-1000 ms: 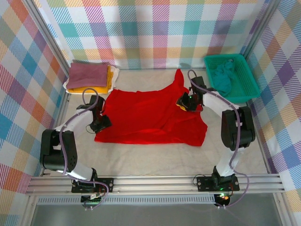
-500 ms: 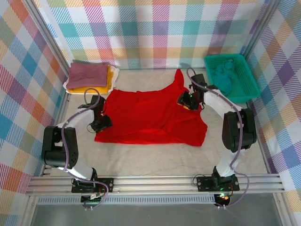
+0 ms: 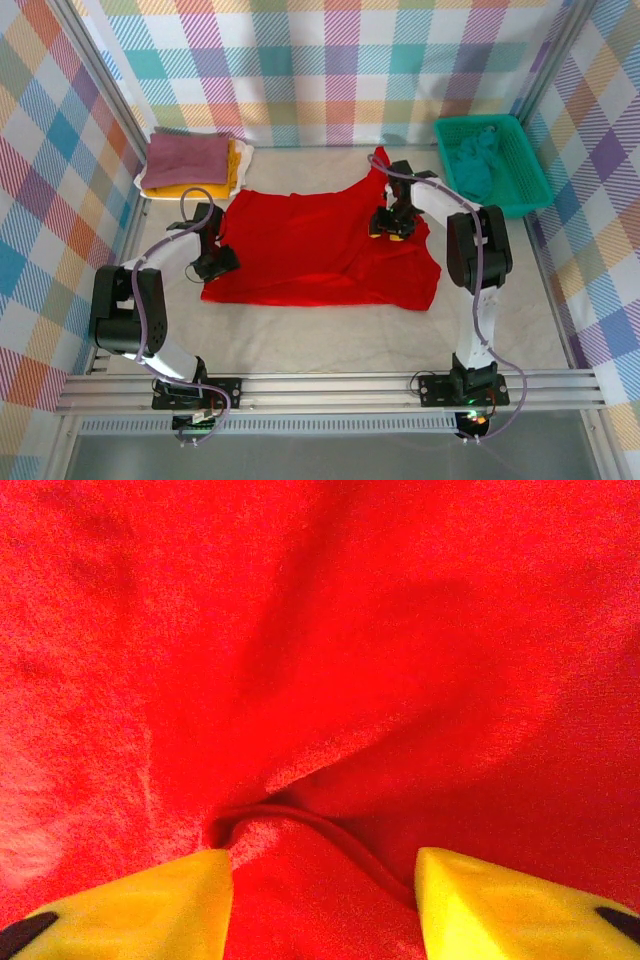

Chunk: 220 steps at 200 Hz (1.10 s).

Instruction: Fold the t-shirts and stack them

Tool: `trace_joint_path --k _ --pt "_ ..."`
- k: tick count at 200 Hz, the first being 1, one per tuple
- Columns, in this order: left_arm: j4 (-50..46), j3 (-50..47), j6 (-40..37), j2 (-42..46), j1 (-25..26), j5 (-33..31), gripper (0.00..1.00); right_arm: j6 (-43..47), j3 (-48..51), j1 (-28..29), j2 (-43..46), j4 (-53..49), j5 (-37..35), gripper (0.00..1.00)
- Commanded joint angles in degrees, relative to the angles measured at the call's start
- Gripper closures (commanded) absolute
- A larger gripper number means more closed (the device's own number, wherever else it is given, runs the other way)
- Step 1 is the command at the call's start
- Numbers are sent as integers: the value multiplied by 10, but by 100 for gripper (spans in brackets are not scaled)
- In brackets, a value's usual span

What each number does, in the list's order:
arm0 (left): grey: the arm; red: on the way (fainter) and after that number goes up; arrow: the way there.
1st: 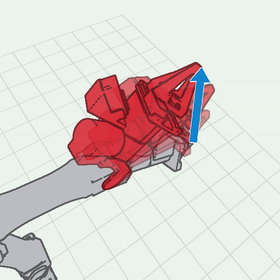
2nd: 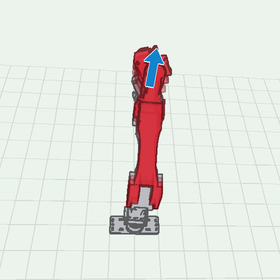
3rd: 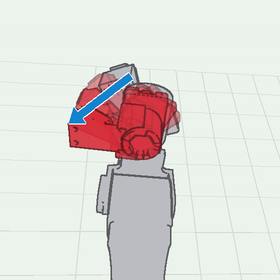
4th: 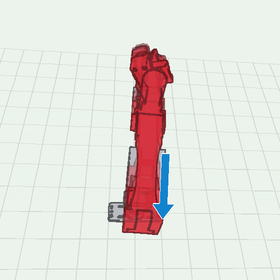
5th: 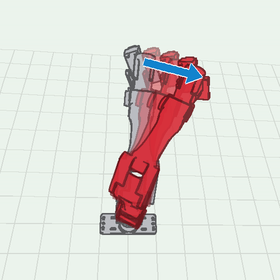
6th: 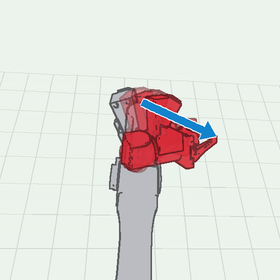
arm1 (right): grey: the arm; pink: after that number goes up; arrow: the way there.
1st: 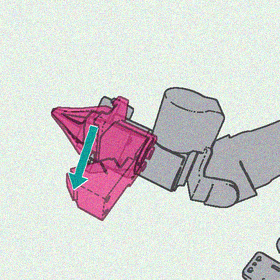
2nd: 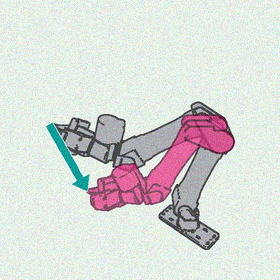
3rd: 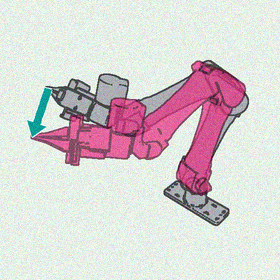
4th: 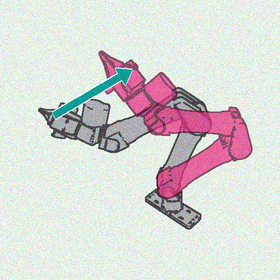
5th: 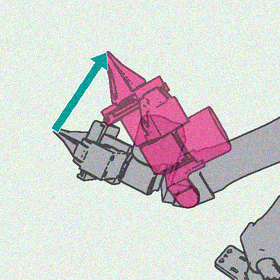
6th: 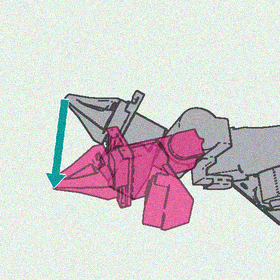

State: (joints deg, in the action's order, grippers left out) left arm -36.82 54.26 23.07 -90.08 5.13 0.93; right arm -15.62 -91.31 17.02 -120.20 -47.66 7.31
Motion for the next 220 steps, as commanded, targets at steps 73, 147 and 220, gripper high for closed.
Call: trace_joint_path --k 73,147,220 --pt "4 -13 0 23 2 10 51 55 44 10 49 -10 46 98" --pt "12 -17 5 33 3 3 51 34 136 11 165 104 47 100" --pt "15 -26 5 41 4 -10 51 56 99 22 137 162 54 100"
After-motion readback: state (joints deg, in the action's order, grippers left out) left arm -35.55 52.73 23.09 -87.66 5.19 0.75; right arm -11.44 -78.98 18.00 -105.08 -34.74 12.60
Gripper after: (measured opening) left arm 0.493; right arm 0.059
